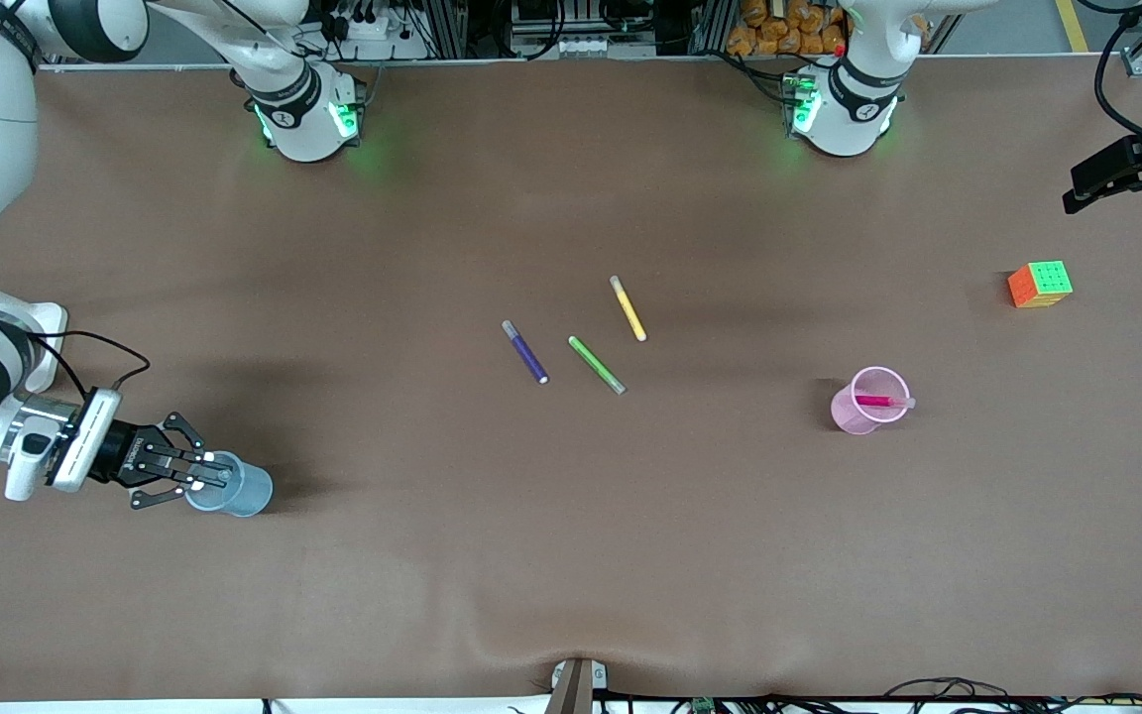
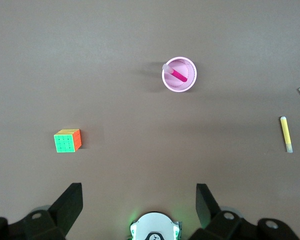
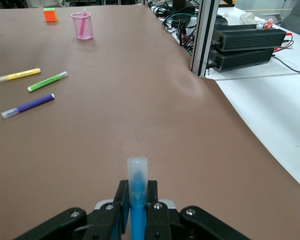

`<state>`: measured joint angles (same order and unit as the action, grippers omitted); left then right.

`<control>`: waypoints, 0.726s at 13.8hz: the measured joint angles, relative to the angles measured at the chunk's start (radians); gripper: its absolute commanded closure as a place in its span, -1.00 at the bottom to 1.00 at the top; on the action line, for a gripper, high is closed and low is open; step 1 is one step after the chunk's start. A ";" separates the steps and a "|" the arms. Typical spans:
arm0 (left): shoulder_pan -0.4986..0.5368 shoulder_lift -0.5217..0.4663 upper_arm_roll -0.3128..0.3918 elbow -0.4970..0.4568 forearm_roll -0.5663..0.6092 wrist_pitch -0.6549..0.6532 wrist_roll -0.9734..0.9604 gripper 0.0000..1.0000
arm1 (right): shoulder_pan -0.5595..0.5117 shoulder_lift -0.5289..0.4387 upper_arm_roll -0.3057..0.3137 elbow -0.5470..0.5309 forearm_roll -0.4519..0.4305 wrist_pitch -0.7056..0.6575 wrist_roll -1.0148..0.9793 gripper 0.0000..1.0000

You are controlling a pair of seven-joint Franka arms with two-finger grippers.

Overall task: Place pink and blue markers in matching cups
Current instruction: 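Lower the blue marker into the light blue cup and open the right gripper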

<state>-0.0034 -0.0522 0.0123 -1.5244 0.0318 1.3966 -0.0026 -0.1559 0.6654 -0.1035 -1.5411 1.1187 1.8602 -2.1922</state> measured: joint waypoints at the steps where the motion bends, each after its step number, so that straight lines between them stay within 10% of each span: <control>1: 0.000 0.000 0.000 0.000 0.000 0.000 0.000 -1.00 | -0.001 0.002 0.000 0.000 0.000 0.000 0.000 1.00; 3: 0.000 0.000 0.000 0.000 0.000 0.000 0.000 -1.00 | -0.009 0.009 0.000 0.000 0.000 0.000 -0.014 1.00; 6: 0.000 0.000 0.000 -0.002 0.000 0.000 0.000 -1.00 | -0.018 0.021 0.000 0.000 0.001 -0.001 -0.035 -0.99; 10: 0.000 0.000 0.000 -0.002 0.000 0.000 0.000 -1.00 | -0.019 0.022 0.002 0.008 0.025 -0.006 -0.034 -1.00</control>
<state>-0.0033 -0.0522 0.0123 -1.5265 0.0318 1.3963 -0.0026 -0.1745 0.6874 -0.1015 -1.5336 1.1435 1.8539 -2.2259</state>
